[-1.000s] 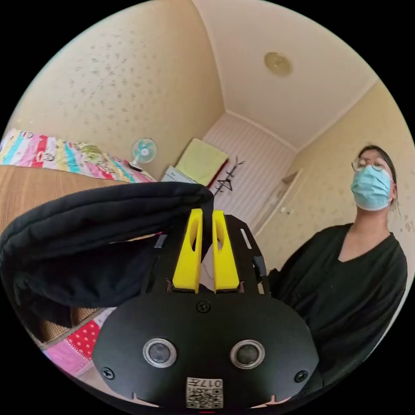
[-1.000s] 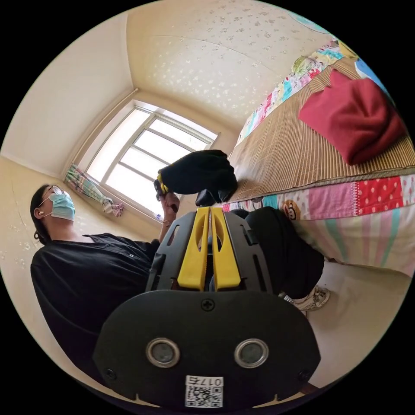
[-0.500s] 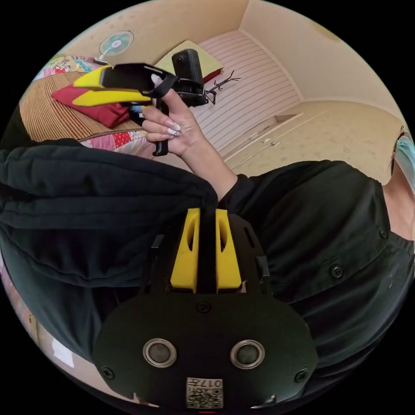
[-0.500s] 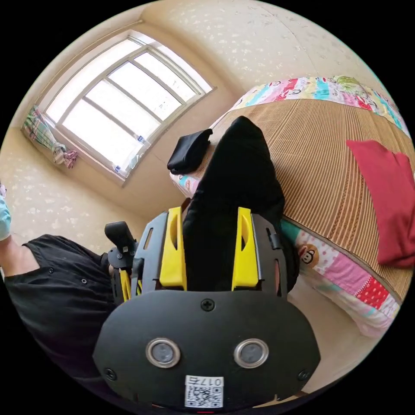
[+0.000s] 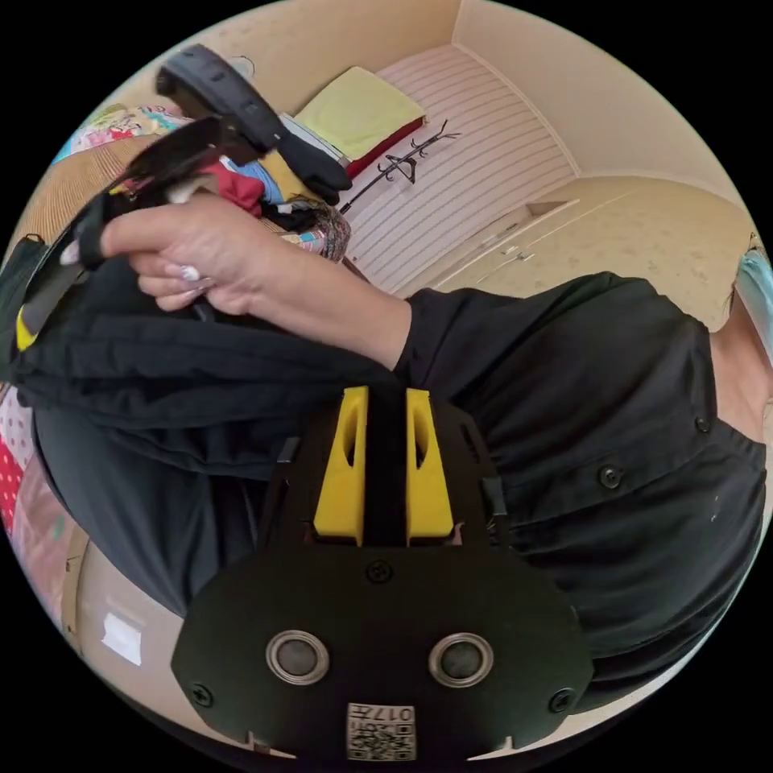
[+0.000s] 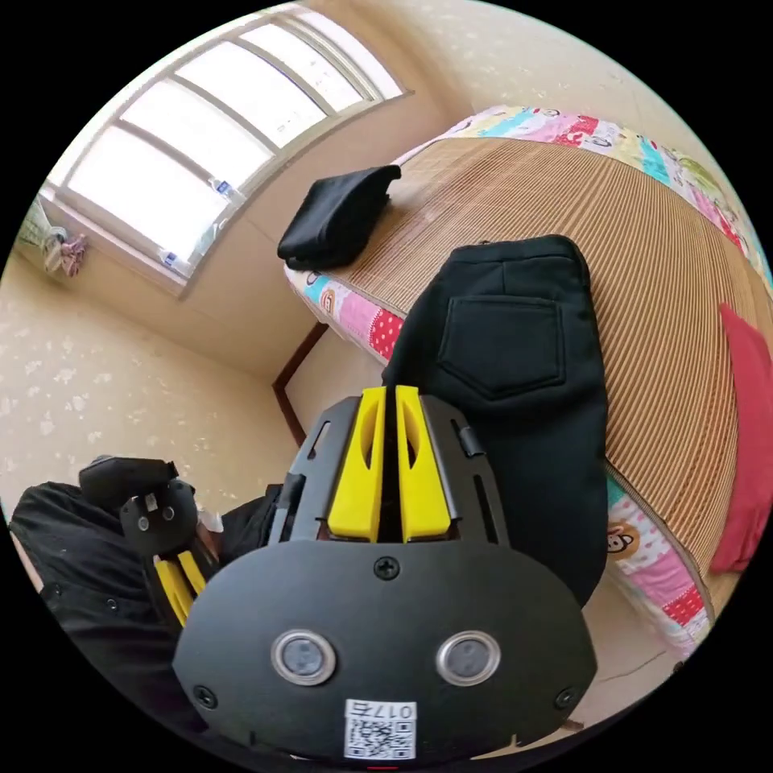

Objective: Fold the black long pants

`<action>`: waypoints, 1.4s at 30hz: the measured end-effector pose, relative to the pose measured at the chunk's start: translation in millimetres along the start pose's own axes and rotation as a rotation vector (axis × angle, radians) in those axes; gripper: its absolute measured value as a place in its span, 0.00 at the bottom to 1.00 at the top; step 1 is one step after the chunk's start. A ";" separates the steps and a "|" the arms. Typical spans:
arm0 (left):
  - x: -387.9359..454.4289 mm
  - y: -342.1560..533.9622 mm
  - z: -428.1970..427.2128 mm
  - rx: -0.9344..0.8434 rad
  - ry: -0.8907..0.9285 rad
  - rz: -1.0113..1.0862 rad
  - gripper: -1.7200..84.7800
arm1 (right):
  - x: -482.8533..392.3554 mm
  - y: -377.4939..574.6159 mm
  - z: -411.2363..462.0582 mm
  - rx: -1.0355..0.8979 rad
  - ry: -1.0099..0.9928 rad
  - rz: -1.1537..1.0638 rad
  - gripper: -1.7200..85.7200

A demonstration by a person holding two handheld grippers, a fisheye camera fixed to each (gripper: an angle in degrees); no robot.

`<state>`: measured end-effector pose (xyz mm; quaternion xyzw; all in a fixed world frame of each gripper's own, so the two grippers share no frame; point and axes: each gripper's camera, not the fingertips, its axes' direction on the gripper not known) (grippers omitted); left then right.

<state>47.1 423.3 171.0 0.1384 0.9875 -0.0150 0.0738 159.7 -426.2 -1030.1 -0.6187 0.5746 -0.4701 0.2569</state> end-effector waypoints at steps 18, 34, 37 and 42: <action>-165.2 7.6 -89.1 0.595 -0.422 -0.742 0.13 | 223.1 164.3 -130.9 0.651 -0.273 0.621 0.09; -110.9 -60.6 -127.2 0.586 -0.462 -0.469 0.06 | 221.7 71.6 -179.5 0.553 -0.324 0.368 0.04; -111.5 -82.7 -138.2 0.557 -0.489 -0.440 0.06 | 232.3 30.7 -198.5 0.367 -0.103 0.416 0.08; -129.8 -67.0 -129.7 0.597 -0.457 -0.508 0.06 | 263.8 25.8 -115.2 0.115 -0.165 0.543 0.22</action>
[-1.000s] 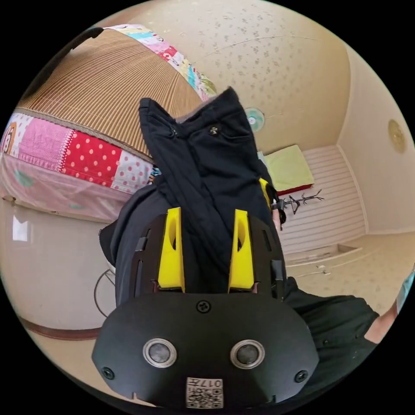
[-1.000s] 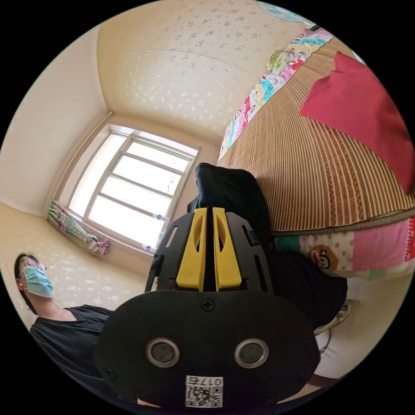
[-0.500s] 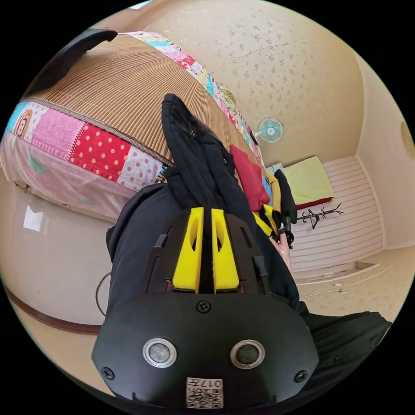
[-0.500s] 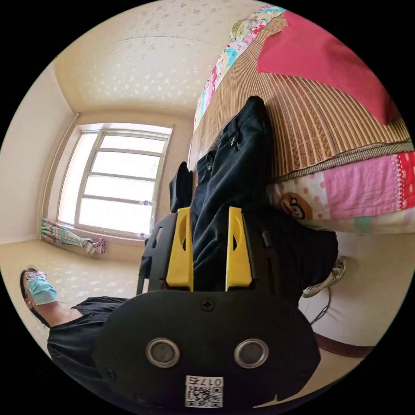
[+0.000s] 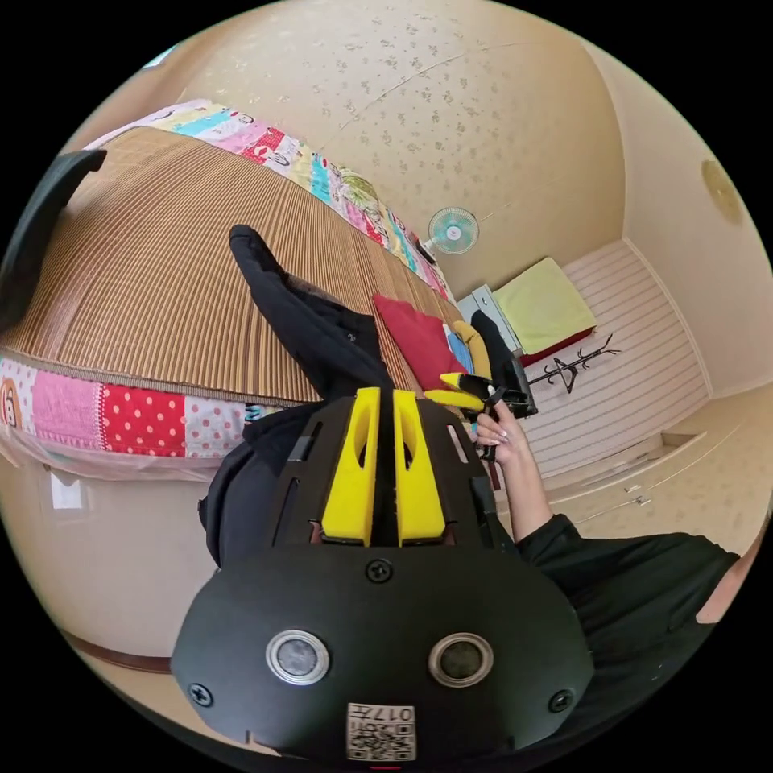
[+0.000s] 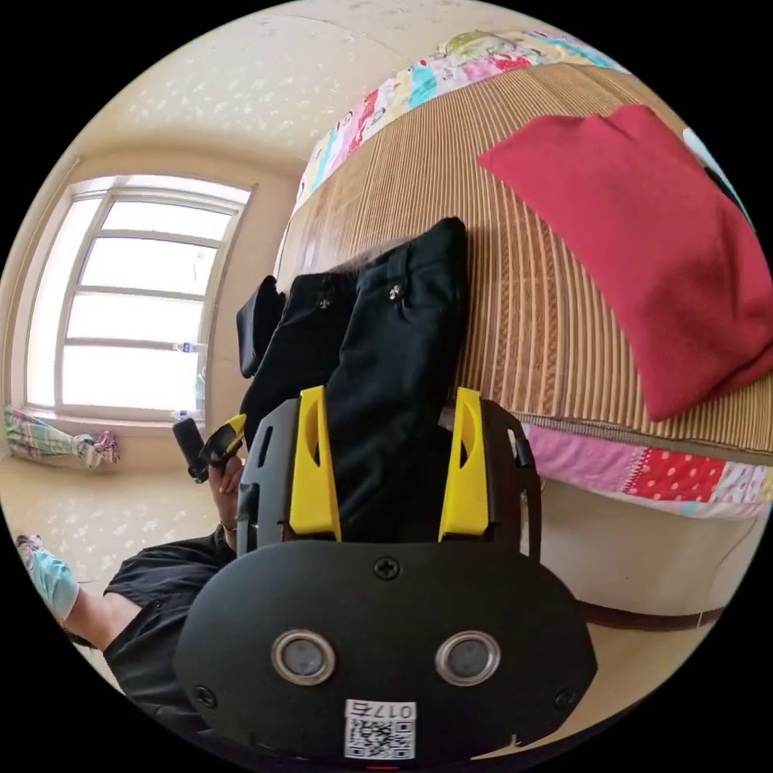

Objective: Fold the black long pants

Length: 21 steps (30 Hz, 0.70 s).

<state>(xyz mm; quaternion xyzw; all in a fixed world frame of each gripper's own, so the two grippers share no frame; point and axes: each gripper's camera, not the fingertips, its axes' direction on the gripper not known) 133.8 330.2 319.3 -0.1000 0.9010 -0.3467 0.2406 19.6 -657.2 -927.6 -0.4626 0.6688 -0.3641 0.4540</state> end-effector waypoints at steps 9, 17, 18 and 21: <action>-2.7 -20.0 -34.2 0.025 -0.048 0.099 0.05 | -50.6 18.9 44.4 0.014 0.013 -0.125 0.03; 53.3 -231.4 -87.6 0.156 -0.181 0.312 0.07 | -193.1 -114.8 -106.3 0.423 0.207 -0.379 0.05; 34.8 -255.1 -97.3 0.219 -0.130 0.228 0.08 | -193.0 -124.4 -109.0 0.433 0.228 -0.352 0.06; -18.8 -266.6 -102.9 0.260 -0.126 0.030 0.15 | -165.0 -135.8 -108.6 0.464 0.253 -0.142 0.16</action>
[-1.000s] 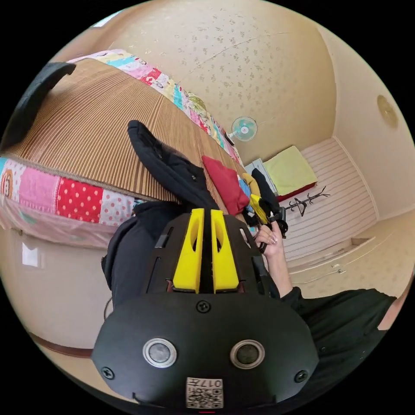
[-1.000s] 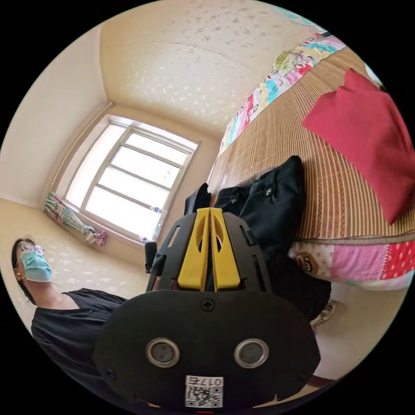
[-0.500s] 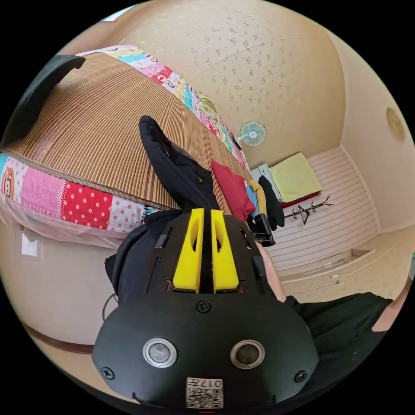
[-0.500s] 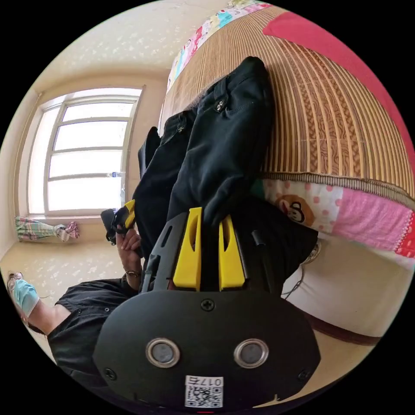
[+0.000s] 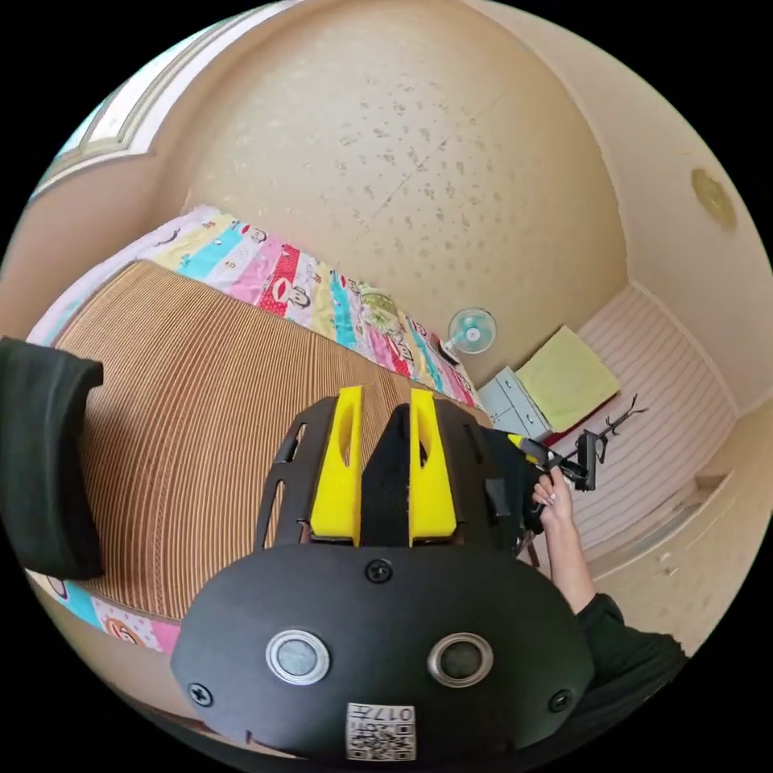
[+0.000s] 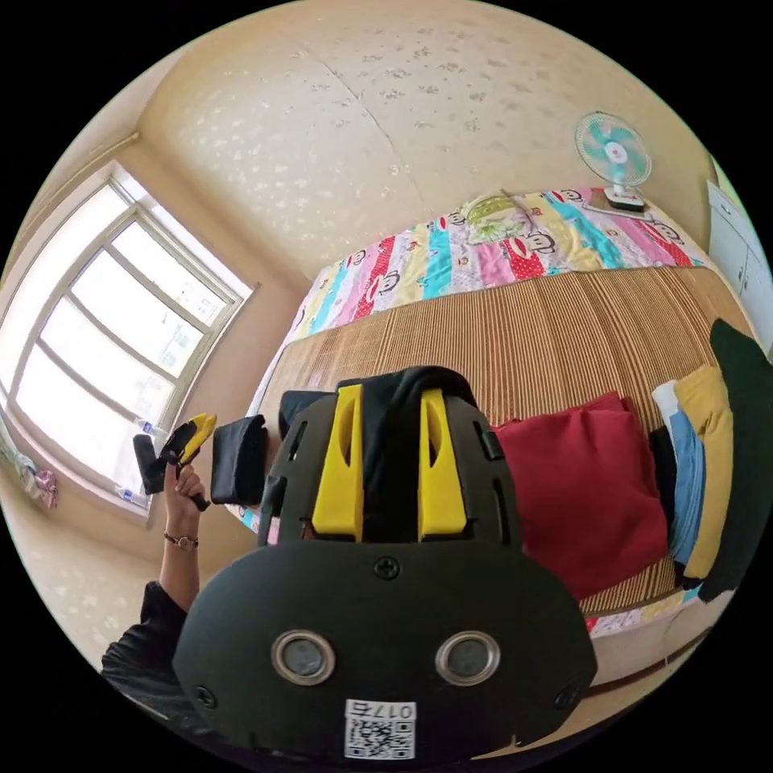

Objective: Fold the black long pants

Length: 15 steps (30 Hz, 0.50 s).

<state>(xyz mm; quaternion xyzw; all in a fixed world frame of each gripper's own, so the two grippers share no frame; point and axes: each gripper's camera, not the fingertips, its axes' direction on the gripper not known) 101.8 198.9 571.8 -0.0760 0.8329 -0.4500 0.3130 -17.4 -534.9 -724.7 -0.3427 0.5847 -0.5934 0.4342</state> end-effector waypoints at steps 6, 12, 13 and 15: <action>-42.2 138.2 92.5 -0.455 0.233 0.011 0.19 | 40.4 140.6 41.6 -0.135 -0.078 0.053 0.19; -4.7 273.4 137.4 -0.717 0.274 0.070 0.17 | 42.0 301.9 59.0 -0.266 -0.295 0.197 0.26; 1.1 285.8 132.3 -0.696 0.286 0.053 0.13 | 29.9 320.9 60.1 -0.286 -0.338 0.194 0.27; 7.3 299.7 124.1 -0.647 0.367 0.004 0.09 | 11.5 337.8 54.1 -0.272 -0.313 0.180 0.28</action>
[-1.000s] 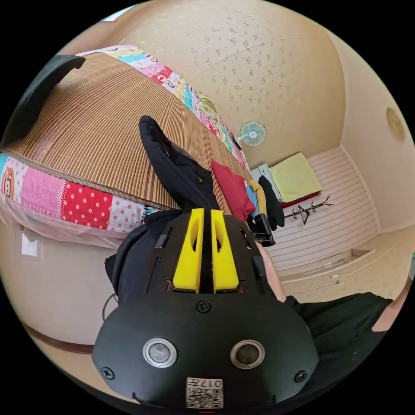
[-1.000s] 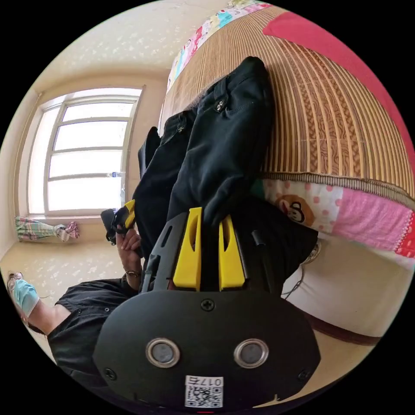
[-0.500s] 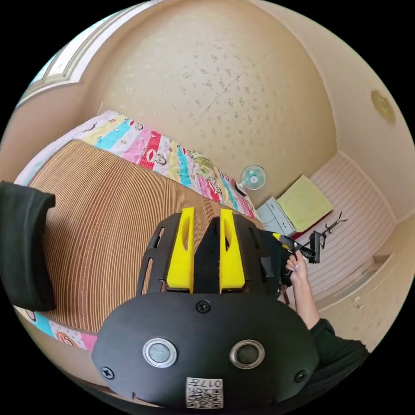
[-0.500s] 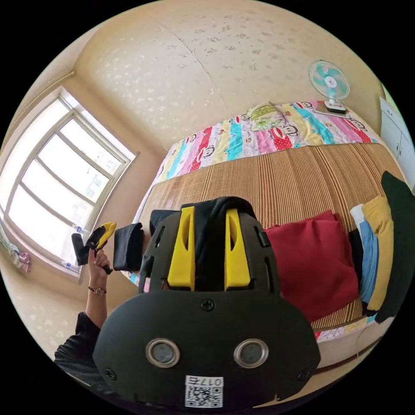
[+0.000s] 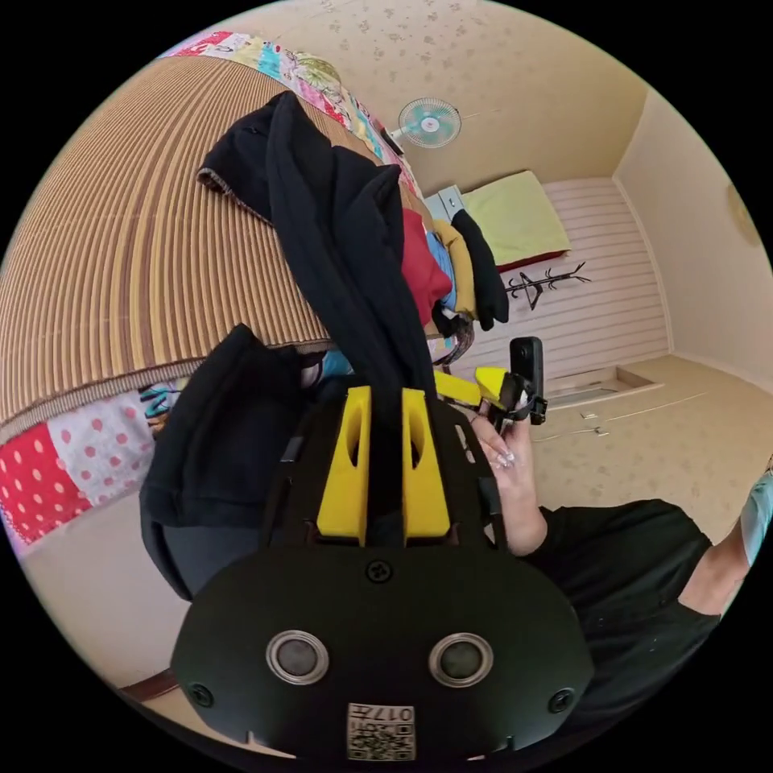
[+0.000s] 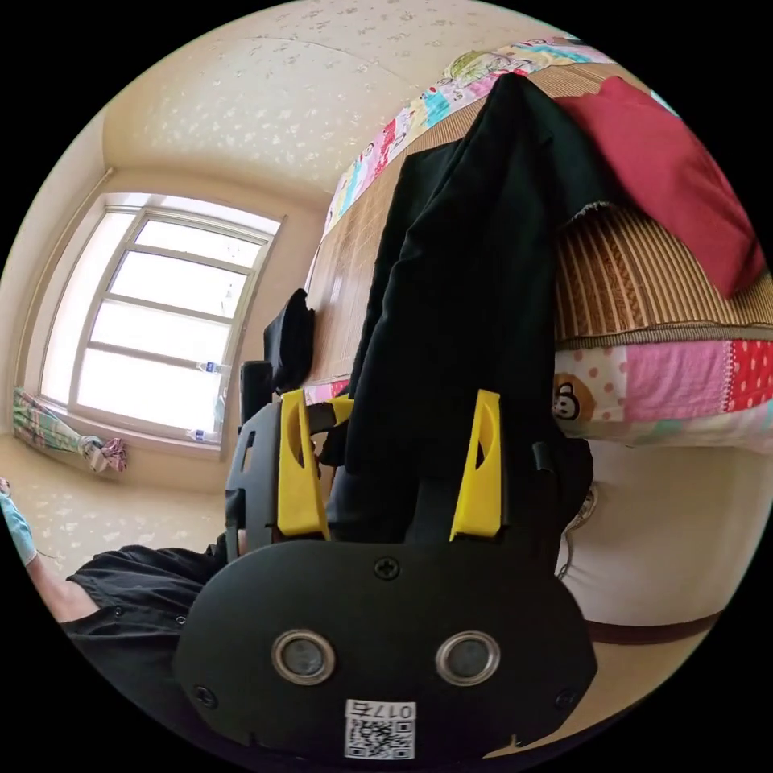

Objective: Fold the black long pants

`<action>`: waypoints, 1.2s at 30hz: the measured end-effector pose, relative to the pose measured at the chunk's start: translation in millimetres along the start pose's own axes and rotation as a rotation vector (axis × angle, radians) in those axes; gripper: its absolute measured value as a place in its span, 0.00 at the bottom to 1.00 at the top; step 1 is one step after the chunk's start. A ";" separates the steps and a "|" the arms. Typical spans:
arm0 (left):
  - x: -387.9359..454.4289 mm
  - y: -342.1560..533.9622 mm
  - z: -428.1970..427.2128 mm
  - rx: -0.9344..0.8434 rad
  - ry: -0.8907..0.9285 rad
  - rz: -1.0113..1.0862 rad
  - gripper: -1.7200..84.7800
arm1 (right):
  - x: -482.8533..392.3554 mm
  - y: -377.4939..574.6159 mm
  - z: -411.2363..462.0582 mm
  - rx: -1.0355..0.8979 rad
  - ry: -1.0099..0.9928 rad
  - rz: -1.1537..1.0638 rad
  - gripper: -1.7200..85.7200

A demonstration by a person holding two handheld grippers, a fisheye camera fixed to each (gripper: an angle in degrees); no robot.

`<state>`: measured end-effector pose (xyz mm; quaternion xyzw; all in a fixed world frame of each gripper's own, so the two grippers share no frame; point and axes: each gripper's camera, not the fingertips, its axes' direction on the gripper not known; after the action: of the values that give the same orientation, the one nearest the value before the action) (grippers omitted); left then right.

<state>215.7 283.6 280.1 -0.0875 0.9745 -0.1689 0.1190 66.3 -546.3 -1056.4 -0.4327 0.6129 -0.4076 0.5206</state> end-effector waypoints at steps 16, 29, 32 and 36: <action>249.0 138.1 -199.0 -0.087 0.323 0.946 0.07 | -170.7 124.8 -251.9 -0.111 -0.454 -0.985 0.05; 102.1 115.1 -120.0 -0.198 0.223 0.246 0.19 | -26.3 66.1 -184.6 -0.146 -0.337 -0.356 0.14; 61.9 72.8 -156.1 0.073 0.175 0.121 0.21 | 30.1 20.5 -179.5 0.000 -0.126 -0.124 0.18; 11.3 -8.3 -160.3 0.189 -0.115 -0.035 0.23 | 106.3 -31.1 -155.8 0.084 -0.088 0.106 0.20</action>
<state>164.1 322.9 427.3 -0.1024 0.9441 -0.2570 0.1794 -93.7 -649.2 -1037.6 -0.3948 0.5940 -0.3854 0.5854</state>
